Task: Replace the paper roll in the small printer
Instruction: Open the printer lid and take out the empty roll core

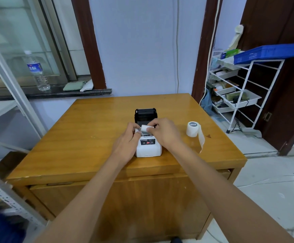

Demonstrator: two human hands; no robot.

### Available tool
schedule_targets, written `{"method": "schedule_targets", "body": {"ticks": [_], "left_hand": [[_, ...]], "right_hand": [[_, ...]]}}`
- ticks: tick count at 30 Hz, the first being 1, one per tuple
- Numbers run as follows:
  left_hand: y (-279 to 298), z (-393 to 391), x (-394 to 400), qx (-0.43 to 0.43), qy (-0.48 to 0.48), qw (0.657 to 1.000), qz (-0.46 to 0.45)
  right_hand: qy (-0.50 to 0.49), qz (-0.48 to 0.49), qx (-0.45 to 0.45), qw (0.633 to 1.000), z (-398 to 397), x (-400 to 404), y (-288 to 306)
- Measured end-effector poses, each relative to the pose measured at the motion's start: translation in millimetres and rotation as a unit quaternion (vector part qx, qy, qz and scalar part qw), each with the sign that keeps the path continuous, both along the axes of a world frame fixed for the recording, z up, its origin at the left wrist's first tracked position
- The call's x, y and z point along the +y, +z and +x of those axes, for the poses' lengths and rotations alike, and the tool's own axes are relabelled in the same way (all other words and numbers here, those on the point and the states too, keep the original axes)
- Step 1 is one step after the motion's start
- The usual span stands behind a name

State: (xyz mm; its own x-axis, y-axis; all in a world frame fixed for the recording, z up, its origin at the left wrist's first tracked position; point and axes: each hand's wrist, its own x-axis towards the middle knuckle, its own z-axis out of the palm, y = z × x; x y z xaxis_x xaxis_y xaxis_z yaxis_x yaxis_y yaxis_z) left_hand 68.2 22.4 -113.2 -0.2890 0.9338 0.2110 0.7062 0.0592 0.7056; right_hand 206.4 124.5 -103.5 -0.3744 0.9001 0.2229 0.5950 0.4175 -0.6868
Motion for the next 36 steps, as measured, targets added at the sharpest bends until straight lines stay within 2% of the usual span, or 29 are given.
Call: {"method": "schedule_targets", "body": {"ticks": [9,13,18,25,33,36], "left_hand": [[2,1,-2,-0.023,-0.002,1.0,0.008],[3,2,-4,-0.04,-0.003,0.999,0.007],[3,1,-4,-0.055,-0.004,0.998,0.004],[2,1,-5,-0.048,-0.008,0.999,0.007],[2,0,-5,-0.049,-0.011,0.999,0.013],[1,1,-4,-0.066,-0.015,0.998,0.014]], "right_hand": [[-0.036,0.065,0.117,0.99,0,-10,-17],[-0.037,-0.009,0.277,0.96,1,-13,-30],[-0.045,-0.025,0.303,0.952,5,-20,-28],[-0.108,-0.065,0.357,0.926,6,-20,-31],[-0.041,-0.124,0.328,0.936,10,-20,-26],[-0.058,-0.115,0.343,0.931,14,-23,-26]]}}
